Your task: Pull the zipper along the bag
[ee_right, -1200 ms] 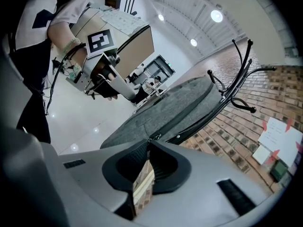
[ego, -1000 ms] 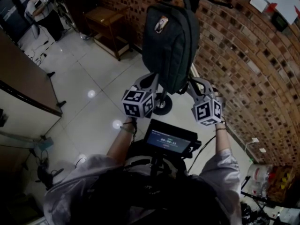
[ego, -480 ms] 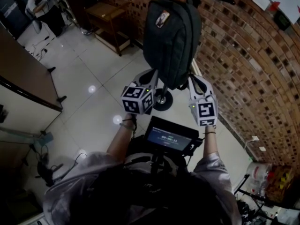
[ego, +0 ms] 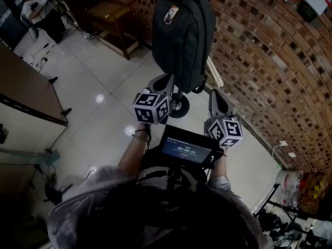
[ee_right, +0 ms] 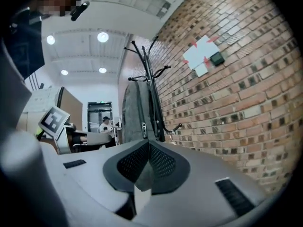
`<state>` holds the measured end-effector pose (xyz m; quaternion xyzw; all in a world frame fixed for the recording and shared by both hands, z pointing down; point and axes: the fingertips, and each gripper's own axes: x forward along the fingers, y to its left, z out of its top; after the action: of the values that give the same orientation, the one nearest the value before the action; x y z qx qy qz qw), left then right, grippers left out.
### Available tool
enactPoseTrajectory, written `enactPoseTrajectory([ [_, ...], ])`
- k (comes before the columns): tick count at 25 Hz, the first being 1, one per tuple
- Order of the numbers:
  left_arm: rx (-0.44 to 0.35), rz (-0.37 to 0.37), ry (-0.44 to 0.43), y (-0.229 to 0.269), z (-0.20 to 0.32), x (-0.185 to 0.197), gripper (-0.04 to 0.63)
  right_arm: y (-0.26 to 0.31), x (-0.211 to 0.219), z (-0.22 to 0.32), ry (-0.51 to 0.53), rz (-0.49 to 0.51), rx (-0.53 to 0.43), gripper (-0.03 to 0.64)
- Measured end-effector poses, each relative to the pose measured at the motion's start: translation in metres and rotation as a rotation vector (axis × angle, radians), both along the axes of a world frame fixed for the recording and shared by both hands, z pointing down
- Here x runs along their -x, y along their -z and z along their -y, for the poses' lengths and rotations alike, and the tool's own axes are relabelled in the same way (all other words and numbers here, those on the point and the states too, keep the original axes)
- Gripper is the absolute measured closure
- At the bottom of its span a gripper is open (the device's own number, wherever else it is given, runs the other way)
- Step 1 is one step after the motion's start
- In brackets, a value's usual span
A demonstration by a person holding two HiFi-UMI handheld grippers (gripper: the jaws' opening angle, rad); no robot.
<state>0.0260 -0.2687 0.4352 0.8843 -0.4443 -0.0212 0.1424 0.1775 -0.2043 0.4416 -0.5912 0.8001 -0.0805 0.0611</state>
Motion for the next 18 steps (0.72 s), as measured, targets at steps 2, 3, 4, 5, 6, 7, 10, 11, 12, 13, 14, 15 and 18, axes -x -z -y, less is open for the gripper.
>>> enactPoseTrajectory([
  [2, 0.001, 0.000, -0.020, -0.001, -0.003, -0.006, 0.588, 0.001, -0.002, 0.001, -0.015, 0.043, -0.004, 0.617],
  [3, 0.001, 0.002, -0.029, -0.001, -0.004, -0.009, 0.588, 0.002, -0.001, 0.002, -0.016, 0.050, 0.000, 0.617],
  [4, 0.001, 0.004, -0.038, -0.002, -0.005, -0.012, 0.588, 0.005, 0.000, 0.002, -0.018, 0.053, 0.006, 0.617],
  [5, 0.002, 0.006, -0.047, -0.003, -0.005, -0.015, 0.588, 0.008, 0.001, 0.002, -0.021, 0.058, 0.013, 0.617],
  [6, 0.002, 0.008, -0.056, -0.004, -0.006, -0.018, 0.588, 0.011, 0.001, 0.002, -0.024, 0.066, 0.017, 0.617],
  [7, 0.001, 0.009, -0.066, -0.004, -0.007, -0.021, 0.588, 0.015, 0.002, 0.002, -0.028, 0.076, 0.017, 0.617],
  [10, -0.005, 0.010, -0.087, -0.002, -0.009, -0.029, 0.588, 0.022, 0.004, 0.002, -0.031, 0.077, 0.014, 0.618],
  [11, -0.008, 0.010, -0.092, -0.001, -0.011, -0.030, 0.588, 0.023, 0.005, 0.001, -0.031, 0.074, 0.015, 0.618],
  [12, -0.009, 0.011, -0.099, -0.001, -0.012, -0.032, 0.588, 0.023, 0.005, 0.001, -0.032, 0.074, 0.017, 0.618],
  [13, -0.011, 0.012, -0.104, 0.000, -0.013, -0.033, 0.588, 0.023, 0.006, 0.000, -0.033, 0.078, 0.017, 0.618],
  [14, -0.012, 0.013, -0.108, 0.000, -0.015, -0.034, 0.588, 0.023, 0.005, -0.001, -0.033, 0.081, 0.017, 0.618],
  [15, -0.011, 0.013, -0.112, 0.000, -0.015, -0.035, 0.588, 0.022, 0.005, -0.001, -0.034, 0.083, 0.015, 0.618],
  [18, -0.008, 0.011, -0.113, -0.001, -0.016, -0.035, 0.588, 0.021, 0.004, 0.001, -0.035, 0.070, -0.009, 0.618],
])
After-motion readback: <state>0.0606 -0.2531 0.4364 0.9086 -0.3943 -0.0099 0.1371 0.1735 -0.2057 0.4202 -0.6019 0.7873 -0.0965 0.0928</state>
